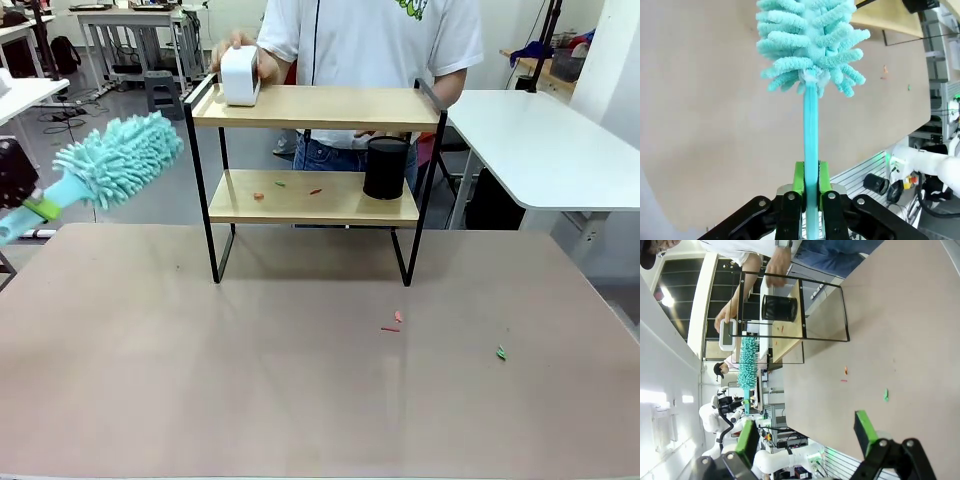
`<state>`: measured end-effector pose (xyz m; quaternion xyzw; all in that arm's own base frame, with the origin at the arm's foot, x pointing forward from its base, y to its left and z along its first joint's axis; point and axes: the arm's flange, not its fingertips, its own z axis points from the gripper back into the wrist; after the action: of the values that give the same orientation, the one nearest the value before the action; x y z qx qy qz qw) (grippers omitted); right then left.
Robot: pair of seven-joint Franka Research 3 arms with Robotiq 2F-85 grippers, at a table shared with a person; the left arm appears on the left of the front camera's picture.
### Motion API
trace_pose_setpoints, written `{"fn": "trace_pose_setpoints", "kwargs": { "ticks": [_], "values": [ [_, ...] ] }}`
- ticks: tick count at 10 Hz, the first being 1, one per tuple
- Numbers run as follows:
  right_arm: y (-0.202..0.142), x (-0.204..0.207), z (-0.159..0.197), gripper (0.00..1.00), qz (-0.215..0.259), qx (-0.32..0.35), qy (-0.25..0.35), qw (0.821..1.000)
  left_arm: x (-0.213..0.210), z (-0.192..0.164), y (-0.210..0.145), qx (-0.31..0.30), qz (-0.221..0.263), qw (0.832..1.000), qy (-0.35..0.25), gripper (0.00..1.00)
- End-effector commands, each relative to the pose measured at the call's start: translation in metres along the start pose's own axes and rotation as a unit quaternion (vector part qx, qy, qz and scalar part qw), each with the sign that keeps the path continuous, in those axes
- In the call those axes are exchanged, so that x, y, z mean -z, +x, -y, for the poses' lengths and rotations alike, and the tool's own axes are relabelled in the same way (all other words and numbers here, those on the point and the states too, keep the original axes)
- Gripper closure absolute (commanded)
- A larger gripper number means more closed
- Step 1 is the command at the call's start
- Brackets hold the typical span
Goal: Clean the shelf.
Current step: Clean the specific tier of the Shelf with the Duster once objects are removed, then clean the remaining tier of the Shelf with the Duster once objects are removed.
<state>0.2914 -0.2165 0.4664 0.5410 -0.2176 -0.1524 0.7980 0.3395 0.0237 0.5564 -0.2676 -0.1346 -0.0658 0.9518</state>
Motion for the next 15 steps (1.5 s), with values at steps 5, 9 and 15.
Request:
{"fn": "trace_pose_setpoints", "kwargs": {
  "ticks": [5, 9, 15],
  "values": [
    [0.001, 0.002, 0.000, 0.00, 0.007, -0.013, 0.011, 1.000, 0.002, 0.001, -0.008, -0.004, 0.002, 1.000, 0.008, 0.88],
    [0.001, 0.002, 0.000, 0.00, 0.007, -0.013, 0.011, 1.000, 0.002, 0.001, -0.008, -0.004, 0.002, 1.000, 0.008, 0.88],
    [0.001, 0.002, 0.000, 0.00, 0.007, -0.013, 0.011, 1.000, -0.003, 0.011, -0.030, 0.012, -0.037, 0.999, -0.008, 0.88]
  ]
}}
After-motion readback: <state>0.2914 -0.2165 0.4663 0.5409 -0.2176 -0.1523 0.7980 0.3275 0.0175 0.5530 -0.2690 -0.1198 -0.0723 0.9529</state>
